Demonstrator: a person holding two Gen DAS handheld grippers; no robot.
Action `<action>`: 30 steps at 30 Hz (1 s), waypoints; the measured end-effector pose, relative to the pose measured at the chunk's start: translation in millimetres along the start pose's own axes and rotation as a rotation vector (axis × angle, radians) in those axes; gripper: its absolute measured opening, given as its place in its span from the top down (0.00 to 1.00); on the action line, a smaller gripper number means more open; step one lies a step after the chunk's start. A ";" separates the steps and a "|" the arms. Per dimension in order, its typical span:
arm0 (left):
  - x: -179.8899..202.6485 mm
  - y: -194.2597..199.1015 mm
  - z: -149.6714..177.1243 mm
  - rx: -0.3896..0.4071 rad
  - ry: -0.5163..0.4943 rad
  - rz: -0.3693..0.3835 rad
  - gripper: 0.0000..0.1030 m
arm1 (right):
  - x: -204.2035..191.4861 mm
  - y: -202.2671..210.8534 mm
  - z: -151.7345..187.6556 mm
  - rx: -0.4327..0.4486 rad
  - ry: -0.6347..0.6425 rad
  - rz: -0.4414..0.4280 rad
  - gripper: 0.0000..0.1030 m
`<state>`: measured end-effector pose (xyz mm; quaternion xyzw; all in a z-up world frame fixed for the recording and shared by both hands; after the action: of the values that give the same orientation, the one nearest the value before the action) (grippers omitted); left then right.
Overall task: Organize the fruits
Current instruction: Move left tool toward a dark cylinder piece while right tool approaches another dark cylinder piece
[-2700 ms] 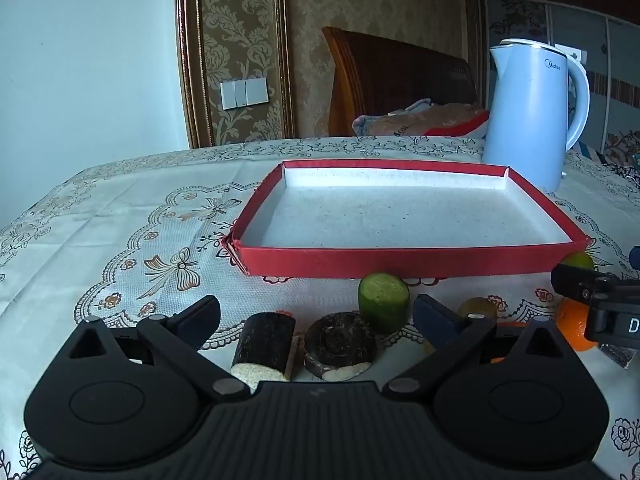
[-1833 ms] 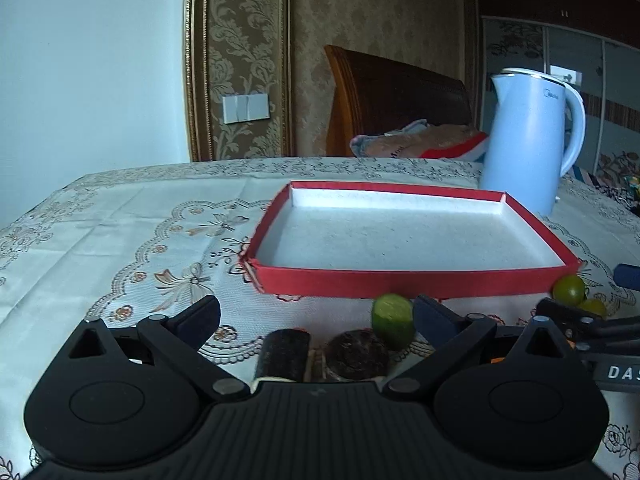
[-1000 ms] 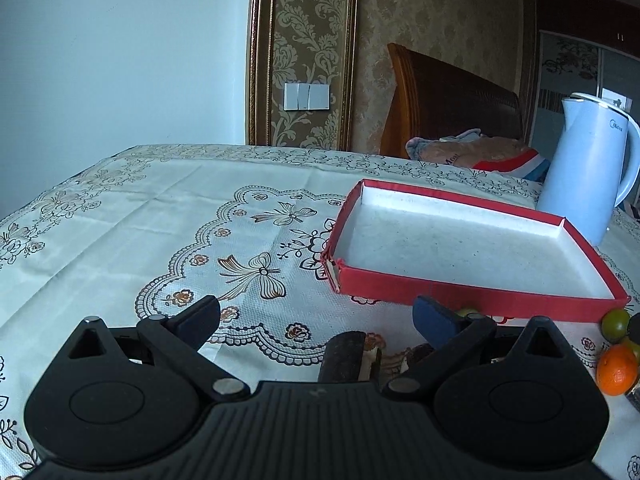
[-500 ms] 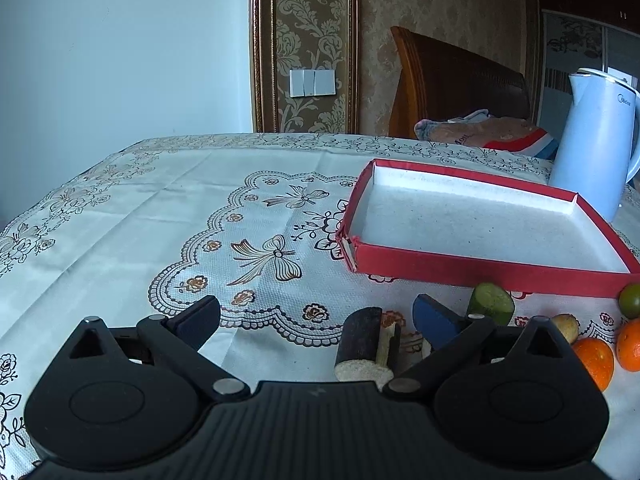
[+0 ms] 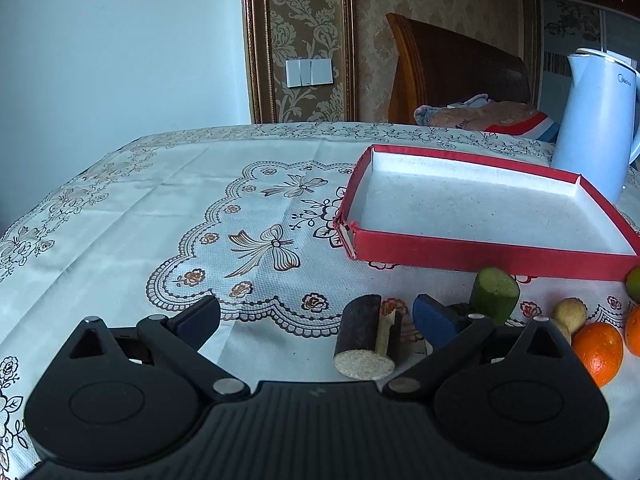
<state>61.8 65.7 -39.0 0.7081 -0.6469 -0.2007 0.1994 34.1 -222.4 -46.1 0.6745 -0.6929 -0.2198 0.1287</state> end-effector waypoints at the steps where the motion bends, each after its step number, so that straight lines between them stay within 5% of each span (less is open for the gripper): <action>1: 0.1 0.3 -0.1 0.001 -0.001 -0.001 0.00 | -0.3 -0.4 0.5 -0.002 0.002 0.002 0.00; 30: 4.3 -7.2 4.2 -0.040 -0.036 -0.016 0.00 | 1.6 0.9 0.3 -0.003 -0.003 0.000 0.00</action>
<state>65.9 61.8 -46.5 0.7055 -0.6405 -0.2279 0.2003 33.1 -224.0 -46.1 0.6739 -0.6928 -0.2221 0.1287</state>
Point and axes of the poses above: each gripper's, at about its wrist camera, not at the fingertips, and y roughly against the way its jaws point, x to its right, z to its underside, the point moved 7 cm from there along -y, roughly the way its jaws point, and after that the axes turned 3 degrees about z, right-handed, at the moved point
